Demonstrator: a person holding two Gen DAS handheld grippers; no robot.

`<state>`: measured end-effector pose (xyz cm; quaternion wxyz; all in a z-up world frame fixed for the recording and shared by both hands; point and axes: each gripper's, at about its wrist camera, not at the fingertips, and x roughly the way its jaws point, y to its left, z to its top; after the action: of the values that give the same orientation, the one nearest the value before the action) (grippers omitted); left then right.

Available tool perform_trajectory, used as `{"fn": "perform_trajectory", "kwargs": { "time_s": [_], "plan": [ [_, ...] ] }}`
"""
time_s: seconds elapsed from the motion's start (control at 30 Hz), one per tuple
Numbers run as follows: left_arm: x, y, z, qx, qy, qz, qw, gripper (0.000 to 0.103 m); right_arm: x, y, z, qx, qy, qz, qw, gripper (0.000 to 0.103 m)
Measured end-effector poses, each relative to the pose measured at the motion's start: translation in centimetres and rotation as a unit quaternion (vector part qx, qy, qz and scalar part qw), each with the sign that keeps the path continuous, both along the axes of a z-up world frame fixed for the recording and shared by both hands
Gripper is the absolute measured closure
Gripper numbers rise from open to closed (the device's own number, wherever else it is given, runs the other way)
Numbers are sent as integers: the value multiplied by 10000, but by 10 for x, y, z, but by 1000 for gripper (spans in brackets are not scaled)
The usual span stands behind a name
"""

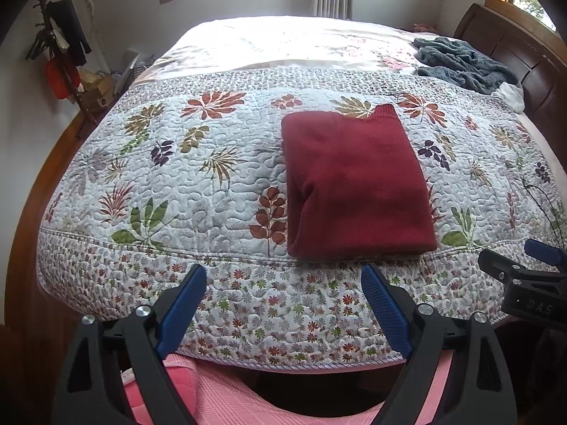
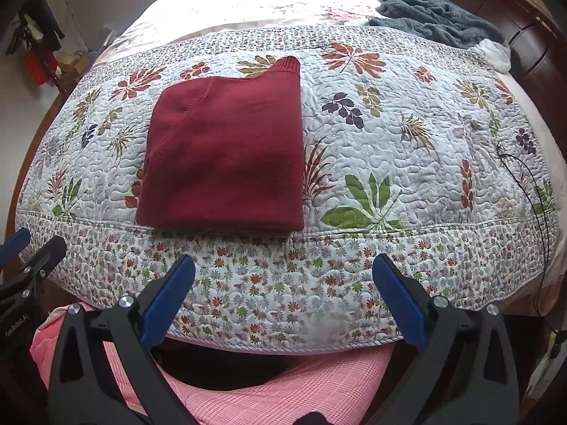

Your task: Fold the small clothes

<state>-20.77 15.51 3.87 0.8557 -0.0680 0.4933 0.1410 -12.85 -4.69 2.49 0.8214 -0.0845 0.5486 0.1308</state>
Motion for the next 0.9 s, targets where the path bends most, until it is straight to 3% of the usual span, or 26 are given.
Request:
{"fn": "perform_trajectory", "kwargs": {
  "time_s": [0.9],
  "plan": [
    [3,5,-10,44,120,48,9999,14,6,-4,-10,-73,57,-125,9999,4]
  ]
}}
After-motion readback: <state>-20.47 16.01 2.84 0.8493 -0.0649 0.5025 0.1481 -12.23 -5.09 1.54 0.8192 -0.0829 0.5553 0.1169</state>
